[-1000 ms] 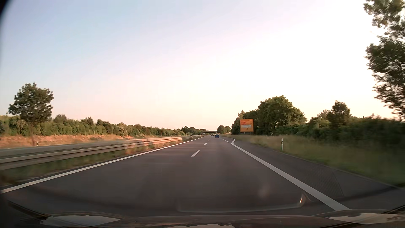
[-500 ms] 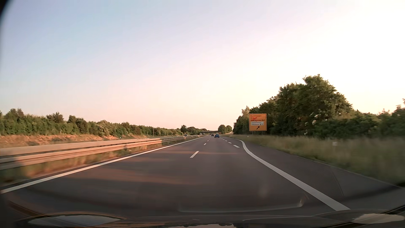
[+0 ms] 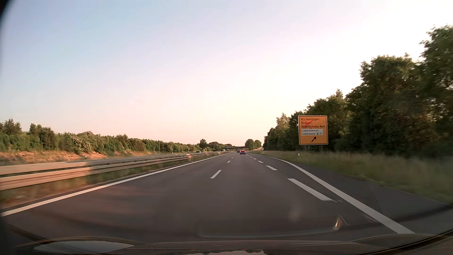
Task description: Follow the waypoints while adhering to traffic rules and regulations
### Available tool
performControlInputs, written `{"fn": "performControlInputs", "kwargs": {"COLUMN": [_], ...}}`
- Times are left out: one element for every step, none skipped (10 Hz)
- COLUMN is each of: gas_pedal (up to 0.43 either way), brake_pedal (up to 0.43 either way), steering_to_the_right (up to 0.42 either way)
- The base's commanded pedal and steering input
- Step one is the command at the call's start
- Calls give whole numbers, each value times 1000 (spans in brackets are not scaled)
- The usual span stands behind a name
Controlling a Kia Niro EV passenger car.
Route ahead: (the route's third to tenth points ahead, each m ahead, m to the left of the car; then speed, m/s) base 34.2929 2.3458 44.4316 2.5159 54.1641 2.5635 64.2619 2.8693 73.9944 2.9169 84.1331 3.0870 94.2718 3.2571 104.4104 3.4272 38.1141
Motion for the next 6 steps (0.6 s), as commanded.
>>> {"fn": "performControlInputs", "kwargs": {"gas_pedal": [398,358,339,331,311,299], "brake_pedal": [18,12,18,12,18,18], "steering_to_the_right": [-3,-3,-3,-3,-3,-3]}}
